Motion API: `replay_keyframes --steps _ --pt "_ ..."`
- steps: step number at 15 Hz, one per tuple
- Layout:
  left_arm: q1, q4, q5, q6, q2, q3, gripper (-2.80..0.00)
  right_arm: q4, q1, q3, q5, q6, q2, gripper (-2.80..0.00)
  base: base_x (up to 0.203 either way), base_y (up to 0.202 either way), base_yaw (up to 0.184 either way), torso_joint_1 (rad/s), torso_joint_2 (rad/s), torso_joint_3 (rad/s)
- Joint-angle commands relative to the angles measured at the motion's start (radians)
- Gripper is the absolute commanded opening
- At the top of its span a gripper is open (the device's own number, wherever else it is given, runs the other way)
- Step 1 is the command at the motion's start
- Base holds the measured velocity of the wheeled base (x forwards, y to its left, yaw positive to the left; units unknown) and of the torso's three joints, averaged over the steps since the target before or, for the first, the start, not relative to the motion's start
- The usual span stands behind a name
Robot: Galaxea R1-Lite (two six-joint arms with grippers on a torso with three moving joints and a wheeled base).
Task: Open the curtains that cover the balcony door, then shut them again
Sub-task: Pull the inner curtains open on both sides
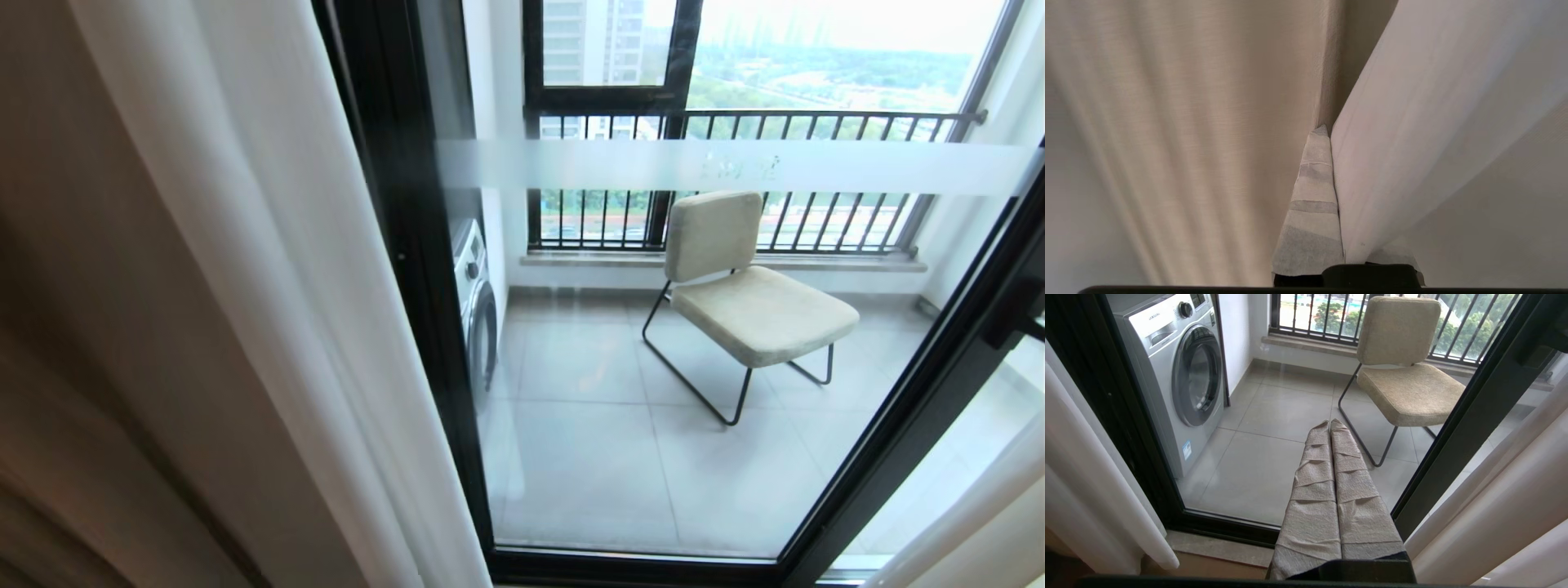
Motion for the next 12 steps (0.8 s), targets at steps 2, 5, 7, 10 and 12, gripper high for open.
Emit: replay_keyframes --steps 2,5,7,10,12 --pt "0.071 -0.001 -0.002 -0.001 0.063 -0.030 -2.80 0.000 0.000 0.000 0.001 -0.001 0.000 -2.80 0.000 0.000 0.000 0.000 0.00 0.000" --pt "0.129 -0.001 -0.002 -0.001 0.119 -0.083 -2.80 0.000 0.000 0.000 0.001 -0.001 0.000 -2.80 0.000 0.000 0.000 0.000 0.00 0.000" --pt "0.161 -0.001 -0.002 -0.001 0.155 -0.113 -2.80 0.000 0.001 0.000 0.001 -0.001 0.000 -2.80 0.000 0.000 0.000 0.000 0.00 0.000" --pt "0.185 -0.003 -0.002 -0.001 0.208 -0.145 -2.80 0.000 0.000 0.000 0.001 -0.001 0.000 -2.80 0.000 0.000 0.000 0.000 0.00 0.000" --pt "0.186 -0.004 -0.002 -0.001 0.247 -0.177 -2.80 0.000 0.000 0.000 0.001 -0.001 0.000 -2.80 0.000 0.000 0.000 0.000 0.00 0.000"
